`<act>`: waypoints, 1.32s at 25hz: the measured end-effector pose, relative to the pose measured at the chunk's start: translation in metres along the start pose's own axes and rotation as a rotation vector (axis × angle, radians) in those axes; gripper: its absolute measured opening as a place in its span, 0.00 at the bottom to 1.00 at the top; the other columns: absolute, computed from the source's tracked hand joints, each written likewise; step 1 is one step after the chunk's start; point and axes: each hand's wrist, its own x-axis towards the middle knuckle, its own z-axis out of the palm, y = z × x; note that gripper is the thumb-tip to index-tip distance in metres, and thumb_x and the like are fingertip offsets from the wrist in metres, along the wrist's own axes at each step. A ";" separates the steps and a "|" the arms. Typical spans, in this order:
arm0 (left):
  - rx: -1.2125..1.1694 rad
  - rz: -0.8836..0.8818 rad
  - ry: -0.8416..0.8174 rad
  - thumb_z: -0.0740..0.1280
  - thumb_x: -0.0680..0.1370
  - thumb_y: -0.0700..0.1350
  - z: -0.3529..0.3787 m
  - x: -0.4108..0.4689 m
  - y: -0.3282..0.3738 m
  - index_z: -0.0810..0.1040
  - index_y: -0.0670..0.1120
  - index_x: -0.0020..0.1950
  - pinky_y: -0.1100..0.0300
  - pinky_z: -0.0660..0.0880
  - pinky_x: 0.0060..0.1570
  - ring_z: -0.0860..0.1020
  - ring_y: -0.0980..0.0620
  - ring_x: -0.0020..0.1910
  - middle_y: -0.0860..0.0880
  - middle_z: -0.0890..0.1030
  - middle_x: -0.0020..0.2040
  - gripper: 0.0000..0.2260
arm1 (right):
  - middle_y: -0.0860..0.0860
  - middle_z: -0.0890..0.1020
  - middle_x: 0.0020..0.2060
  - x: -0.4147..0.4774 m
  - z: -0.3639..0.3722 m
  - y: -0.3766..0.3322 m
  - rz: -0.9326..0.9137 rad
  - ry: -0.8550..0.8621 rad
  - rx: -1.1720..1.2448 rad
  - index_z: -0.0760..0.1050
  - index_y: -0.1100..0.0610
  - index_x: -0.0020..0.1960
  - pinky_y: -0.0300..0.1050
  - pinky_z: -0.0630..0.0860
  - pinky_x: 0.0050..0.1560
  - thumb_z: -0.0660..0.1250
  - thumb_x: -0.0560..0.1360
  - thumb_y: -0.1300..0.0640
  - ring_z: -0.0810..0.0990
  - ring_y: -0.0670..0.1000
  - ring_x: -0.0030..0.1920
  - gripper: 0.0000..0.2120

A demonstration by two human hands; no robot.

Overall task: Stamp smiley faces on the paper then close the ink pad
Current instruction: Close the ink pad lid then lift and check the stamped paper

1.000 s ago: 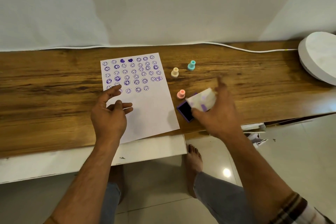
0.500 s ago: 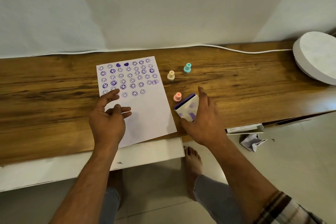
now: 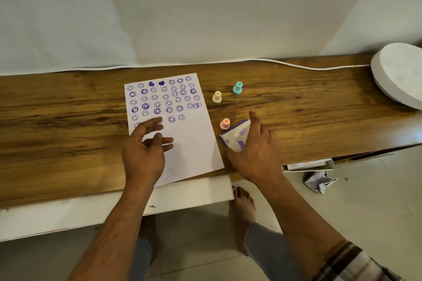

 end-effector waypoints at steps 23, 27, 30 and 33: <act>-0.585 -0.708 -0.590 0.61 0.85 0.50 0.020 -0.028 0.021 0.77 0.41 0.71 0.41 0.84 0.49 0.82 0.30 0.63 0.34 0.82 0.65 0.19 | 0.36 0.69 0.71 -0.023 -0.027 -0.028 -0.500 -0.261 0.361 0.55 0.31 0.74 0.29 0.73 0.53 0.83 0.67 0.45 0.67 0.33 0.65 0.47; -0.556 -0.696 -0.585 0.61 0.85 0.49 0.019 -0.027 0.021 0.77 0.40 0.71 0.36 0.82 0.58 0.80 0.30 0.64 0.33 0.82 0.65 0.19 | 0.25 0.66 0.66 -0.017 -0.026 -0.023 -0.507 -0.300 0.408 0.56 0.31 0.75 0.17 0.68 0.42 0.83 0.67 0.47 0.62 0.24 0.66 0.47; -0.531 -0.692 -0.565 0.61 0.85 0.48 0.020 -0.028 0.021 0.76 0.40 0.72 0.31 0.75 0.66 0.79 0.29 0.66 0.33 0.80 0.67 0.18 | 0.26 0.66 0.68 -0.013 -0.027 -0.019 -0.525 -0.304 0.417 0.58 0.35 0.77 0.19 0.70 0.44 0.83 0.67 0.46 0.64 0.28 0.69 0.48; -0.519 -0.693 -0.553 0.61 0.85 0.48 0.022 -0.029 0.022 0.75 0.40 0.73 0.32 0.75 0.66 0.79 0.30 0.66 0.32 0.80 0.68 0.19 | 0.23 0.65 0.67 -0.011 -0.028 -0.018 -0.542 -0.299 0.408 0.58 0.36 0.77 0.17 0.68 0.44 0.83 0.67 0.46 0.64 0.27 0.68 0.48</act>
